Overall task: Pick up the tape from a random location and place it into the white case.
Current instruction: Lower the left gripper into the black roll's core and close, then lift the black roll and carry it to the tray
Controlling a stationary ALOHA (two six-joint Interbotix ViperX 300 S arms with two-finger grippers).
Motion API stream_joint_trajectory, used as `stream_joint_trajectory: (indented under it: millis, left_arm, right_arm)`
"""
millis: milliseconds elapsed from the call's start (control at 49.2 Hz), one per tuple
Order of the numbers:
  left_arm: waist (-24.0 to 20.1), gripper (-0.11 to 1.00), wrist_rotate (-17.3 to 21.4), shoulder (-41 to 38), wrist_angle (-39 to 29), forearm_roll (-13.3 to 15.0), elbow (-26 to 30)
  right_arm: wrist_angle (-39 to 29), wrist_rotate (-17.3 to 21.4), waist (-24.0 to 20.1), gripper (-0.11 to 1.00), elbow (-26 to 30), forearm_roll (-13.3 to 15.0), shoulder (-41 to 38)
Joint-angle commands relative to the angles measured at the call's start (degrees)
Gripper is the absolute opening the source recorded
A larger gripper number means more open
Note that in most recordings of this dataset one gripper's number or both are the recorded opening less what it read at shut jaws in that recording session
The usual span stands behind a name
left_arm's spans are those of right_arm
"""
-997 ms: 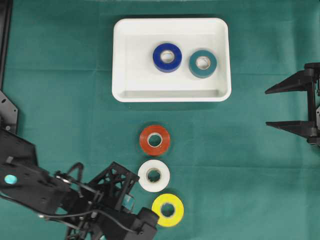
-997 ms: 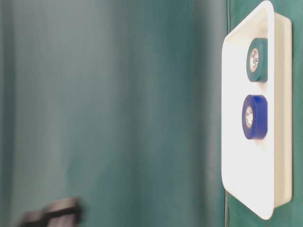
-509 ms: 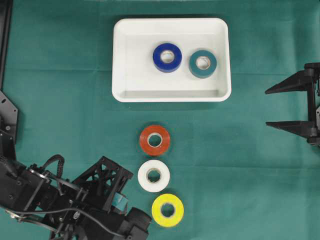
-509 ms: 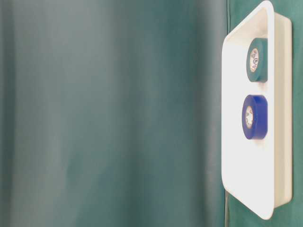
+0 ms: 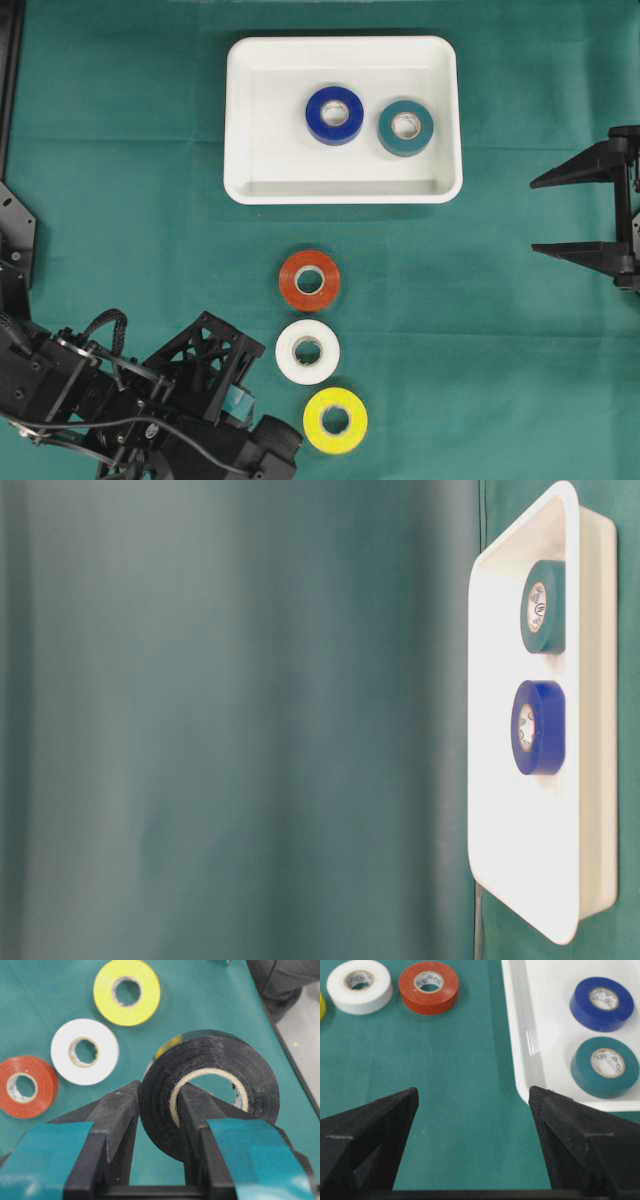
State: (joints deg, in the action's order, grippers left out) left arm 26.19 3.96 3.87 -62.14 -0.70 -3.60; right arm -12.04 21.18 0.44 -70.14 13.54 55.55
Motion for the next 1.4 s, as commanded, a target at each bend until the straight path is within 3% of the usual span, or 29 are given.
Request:
stream_joint_trajectory:
  millis: [0,386,631,1037,1383]
  left_arm:
    - [0.26,0.17,-0.18,1.67,0.35,-0.18,1.23]
    - [-0.09,0.17,-0.18,1.67,1.05,-0.18,0.7]
    - [-3.08,0.17,-0.09,2.02,1.05,-0.18,-0.97]
    - [-15.38,0.17,-0.09,2.99,1.58,-0.18,-5.01]
    - [-27.42,0.17,-0.09,3.08,6.86,-0.18,-7.56]
  right_arm:
    - [0.26,0.0,0.0,0.85,1.49,0.0,-0.53]
    - [0.0,0.0,0.0,0.85,1.49,0.0,-0.62]
    - [-0.18,0.0,0.0,0.85,1.49,0.0,-0.62]
    - [-0.26,0.0,0.0,0.85,1.49,0.0,-0.88]
    - [-0.62,0.0,0.0,0.85,1.67,0.09,-1.05]
